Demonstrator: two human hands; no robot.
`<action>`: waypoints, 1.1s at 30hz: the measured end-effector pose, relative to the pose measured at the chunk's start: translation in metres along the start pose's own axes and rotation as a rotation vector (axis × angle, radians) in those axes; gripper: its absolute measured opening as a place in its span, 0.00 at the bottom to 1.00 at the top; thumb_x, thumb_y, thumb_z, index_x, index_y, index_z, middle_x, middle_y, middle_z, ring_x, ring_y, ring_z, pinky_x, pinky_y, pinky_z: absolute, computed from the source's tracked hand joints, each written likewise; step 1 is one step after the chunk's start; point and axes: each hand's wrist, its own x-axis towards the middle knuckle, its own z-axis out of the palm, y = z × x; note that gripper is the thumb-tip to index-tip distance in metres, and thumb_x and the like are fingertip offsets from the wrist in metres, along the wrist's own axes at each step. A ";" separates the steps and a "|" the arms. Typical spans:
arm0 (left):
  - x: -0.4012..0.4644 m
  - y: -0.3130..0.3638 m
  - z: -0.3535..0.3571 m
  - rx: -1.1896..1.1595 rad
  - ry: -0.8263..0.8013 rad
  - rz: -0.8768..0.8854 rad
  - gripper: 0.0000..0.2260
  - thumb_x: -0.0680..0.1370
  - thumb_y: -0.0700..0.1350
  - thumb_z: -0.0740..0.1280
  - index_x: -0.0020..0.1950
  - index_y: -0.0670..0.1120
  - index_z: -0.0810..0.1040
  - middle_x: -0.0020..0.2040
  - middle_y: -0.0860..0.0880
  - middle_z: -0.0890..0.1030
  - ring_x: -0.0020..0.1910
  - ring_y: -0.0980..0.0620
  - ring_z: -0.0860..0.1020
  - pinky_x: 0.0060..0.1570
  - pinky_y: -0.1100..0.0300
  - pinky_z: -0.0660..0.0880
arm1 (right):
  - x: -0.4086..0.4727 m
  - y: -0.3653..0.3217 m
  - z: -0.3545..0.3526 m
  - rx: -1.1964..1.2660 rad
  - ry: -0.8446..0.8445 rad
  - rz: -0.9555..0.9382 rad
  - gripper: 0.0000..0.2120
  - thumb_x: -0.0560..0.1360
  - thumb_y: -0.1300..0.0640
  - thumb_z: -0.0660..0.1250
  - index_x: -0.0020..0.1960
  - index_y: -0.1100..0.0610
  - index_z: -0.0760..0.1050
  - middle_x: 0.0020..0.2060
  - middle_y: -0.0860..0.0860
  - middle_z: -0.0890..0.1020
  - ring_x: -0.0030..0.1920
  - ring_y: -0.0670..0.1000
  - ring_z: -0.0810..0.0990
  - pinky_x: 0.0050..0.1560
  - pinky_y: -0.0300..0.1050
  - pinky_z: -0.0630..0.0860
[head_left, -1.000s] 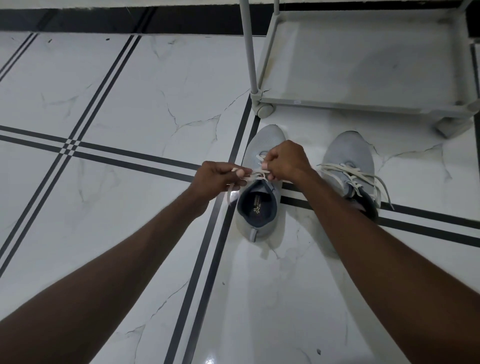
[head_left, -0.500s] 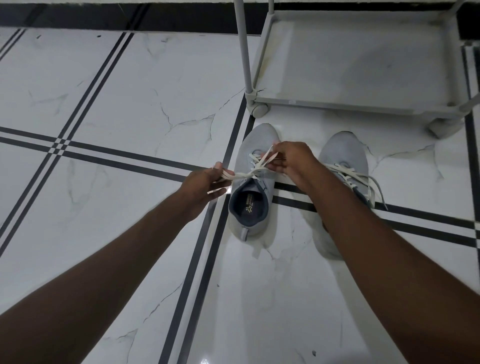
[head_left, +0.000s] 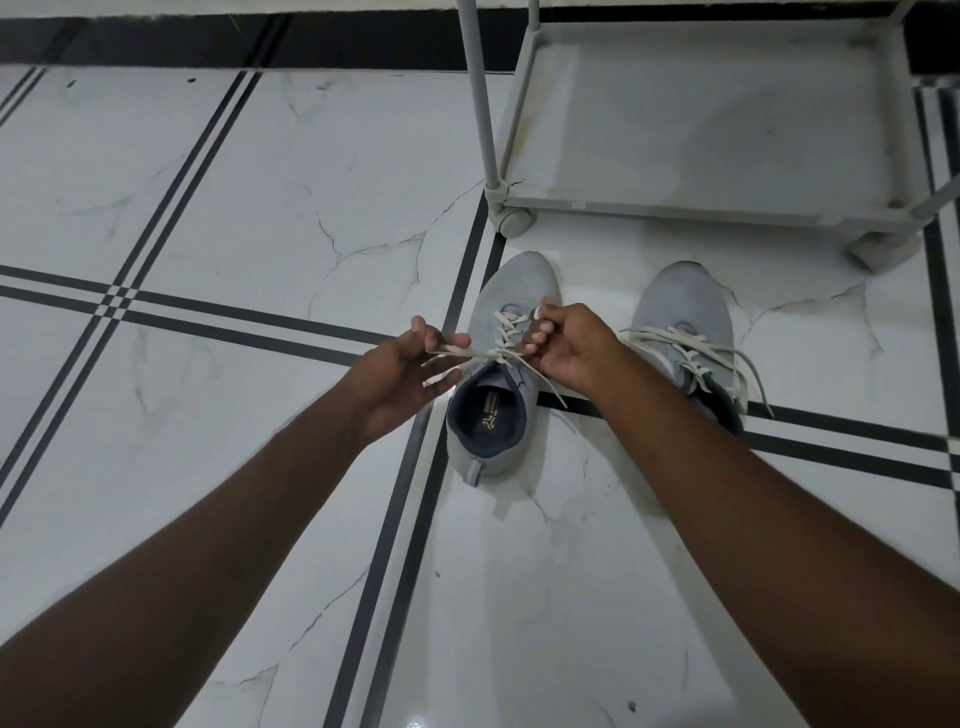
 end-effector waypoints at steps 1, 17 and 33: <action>0.000 -0.002 -0.001 -0.008 -0.010 -0.010 0.17 0.84 0.46 0.56 0.35 0.47 0.69 0.44 0.49 0.81 0.51 0.50 0.80 0.58 0.54 0.74 | 0.002 0.000 0.000 -0.026 0.007 -0.005 0.13 0.82 0.62 0.53 0.39 0.56 0.65 0.21 0.49 0.65 0.23 0.48 0.62 0.27 0.41 0.62; -0.001 0.000 -0.013 0.732 0.046 0.077 0.08 0.79 0.43 0.66 0.41 0.44 0.80 0.42 0.45 0.81 0.47 0.48 0.78 0.55 0.49 0.74 | -0.012 0.011 0.021 -1.197 0.041 -0.545 0.14 0.76 0.57 0.64 0.33 0.57 0.72 0.27 0.55 0.79 0.25 0.52 0.77 0.29 0.44 0.76; -0.007 -0.036 0.030 1.518 0.361 0.517 0.09 0.77 0.48 0.68 0.48 0.42 0.76 0.42 0.44 0.82 0.39 0.43 0.79 0.39 0.51 0.75 | -0.027 0.029 -0.021 -2.237 -0.399 -1.281 0.10 0.81 0.54 0.55 0.49 0.59 0.72 0.43 0.57 0.78 0.42 0.58 0.74 0.44 0.54 0.72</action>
